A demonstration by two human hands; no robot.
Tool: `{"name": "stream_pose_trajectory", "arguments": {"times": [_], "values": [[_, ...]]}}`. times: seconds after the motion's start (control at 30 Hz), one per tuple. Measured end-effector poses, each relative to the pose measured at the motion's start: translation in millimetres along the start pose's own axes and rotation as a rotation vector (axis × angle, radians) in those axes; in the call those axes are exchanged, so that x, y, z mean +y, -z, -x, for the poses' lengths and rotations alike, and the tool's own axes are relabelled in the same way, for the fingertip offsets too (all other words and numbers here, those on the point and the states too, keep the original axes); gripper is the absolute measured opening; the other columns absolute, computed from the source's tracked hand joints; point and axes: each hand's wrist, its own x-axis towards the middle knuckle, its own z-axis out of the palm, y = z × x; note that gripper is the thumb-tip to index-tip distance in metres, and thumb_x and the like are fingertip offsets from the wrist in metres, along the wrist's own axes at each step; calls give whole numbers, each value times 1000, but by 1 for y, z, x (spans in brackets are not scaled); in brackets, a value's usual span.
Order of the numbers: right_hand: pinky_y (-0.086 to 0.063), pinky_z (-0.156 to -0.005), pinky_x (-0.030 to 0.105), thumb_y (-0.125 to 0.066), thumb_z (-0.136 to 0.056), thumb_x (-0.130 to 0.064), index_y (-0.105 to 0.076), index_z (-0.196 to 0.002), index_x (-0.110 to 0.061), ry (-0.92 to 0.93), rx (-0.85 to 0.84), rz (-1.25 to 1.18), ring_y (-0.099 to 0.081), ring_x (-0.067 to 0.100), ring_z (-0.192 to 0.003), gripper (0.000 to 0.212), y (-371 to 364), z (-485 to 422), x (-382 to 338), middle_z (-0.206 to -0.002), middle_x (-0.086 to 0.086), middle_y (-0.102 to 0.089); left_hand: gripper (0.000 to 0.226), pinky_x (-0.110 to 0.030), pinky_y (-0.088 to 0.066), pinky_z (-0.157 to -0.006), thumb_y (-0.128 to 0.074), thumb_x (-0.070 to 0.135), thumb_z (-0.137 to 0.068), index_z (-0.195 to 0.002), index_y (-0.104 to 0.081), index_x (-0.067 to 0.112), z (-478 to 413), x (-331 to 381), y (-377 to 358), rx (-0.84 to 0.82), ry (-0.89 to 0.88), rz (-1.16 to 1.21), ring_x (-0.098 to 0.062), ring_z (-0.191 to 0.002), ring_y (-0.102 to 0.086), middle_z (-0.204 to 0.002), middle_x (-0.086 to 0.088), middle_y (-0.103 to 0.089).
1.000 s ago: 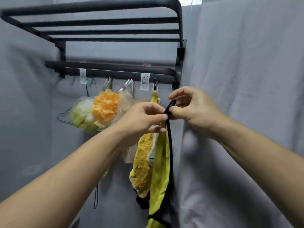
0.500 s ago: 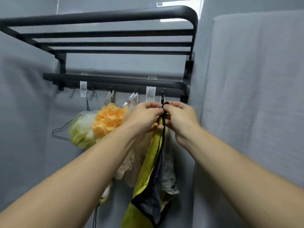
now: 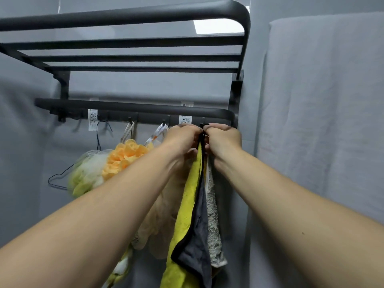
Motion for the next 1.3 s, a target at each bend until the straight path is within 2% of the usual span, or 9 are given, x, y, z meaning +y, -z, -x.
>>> {"name": "stream_pose_trajectory", "arguments": {"times": [0.13, 0.23, 0.33, 0.47, 0.57, 0.87, 0.97, 1.13, 1.3], "values": [[-50, -51, 23, -66, -86, 3, -69, -72, -12, 53, -4, 20, -57, 14, -56, 20, -3, -9, 3, -78, 9, -69, 15, -14, -35, -33, -56, 2, -91, -90, -62, 15, -9, -3, -1, 63, -44, 54, -8, -29, -53, -52, 0, -59], [-64, -73, 44, -70, -86, -4, -72, -72, -11, 64, 14, 11, -64, 23, -64, 16, -10, -15, 8, -80, 16, -73, 21, -12, -27, -30, -52, 2, -95, -80, -57, 15, -14, -2, -1, 59, -31, 81, -6, -22, -41, -39, 5, -50], [-62, -75, 60, -71, -85, -9, -74, -76, -10, 80, 27, 29, -70, 32, -70, 9, -14, -20, 12, -79, 16, -75, 25, -13, -28, -32, -51, 4, -97, -74, -53, 16, -17, -4, -3, 36, -5, 88, -5, -21, -36, -29, 10, -42], [-62, -73, 61, -70, -85, -13, -71, -75, -12, 76, 35, 62, -75, 41, -80, 10, -13, -24, 15, -82, 18, -75, 28, -14, -32, -33, -55, 9, -97, -71, -51, 17, -22, -8, -4, 40, 18, 72, -4, -21, -37, -28, 11, -40], [-64, -70, 48, -70, -87, -12, -66, -69, -17, 76, 54, 104, -74, 35, -79, 19, -11, -27, 13, -78, 11, -72, 27, -14, -34, -32, -55, 9, -98, -72, -53, 15, -22, -10, -4, 36, 29, 70, -3, -21, -36, -28, 12, -40], [-64, -73, 42, -73, -84, -15, -68, -67, -17, 98, 93, 132, -76, 30, -78, 18, -13, -33, 18, -81, 12, -77, 22, -15, -31, -32, -59, 9, -93, -72, -58, 14, -28, -17, -9, 121, -4, 104, -6, -22, -37, -30, 10, -44], [-64, -76, 49, -73, -82, -15, -66, -63, -18, 101, 123, 173, -75, 32, -77, 21, -12, -34, 20, -78, 13, -77, 19, -16, -32, -34, -59, 9, -91, -72, -59, 11, -28, -20, -7, 125, 16, 50, -8, -23, -37, -32, 8, -45], [-64, -75, 47, -71, -84, -16, -66, -64, -19, 155, 91, 305, -73, 26, -77, 20, -3, -30, 23, -75, 4, -74, 14, -18, -40, -37, -65, 18, -94, -104, -68, 9, -25, -28, -1, 138, -25, -105, -13, -28, -46, -68, -6, -60], [-64, -76, 46, -70, -83, -16, -68, -65, -19, 173, 45, 389, -73, 23, -78, 18, 2, -30, 24, -78, 2, -75, 17, -15, -32, -29, -66, 29, -97, -102, -67, 13, -15, -38, 2, 110, -85, -87, -15, -37, -48, -64, 1, -60]]}}
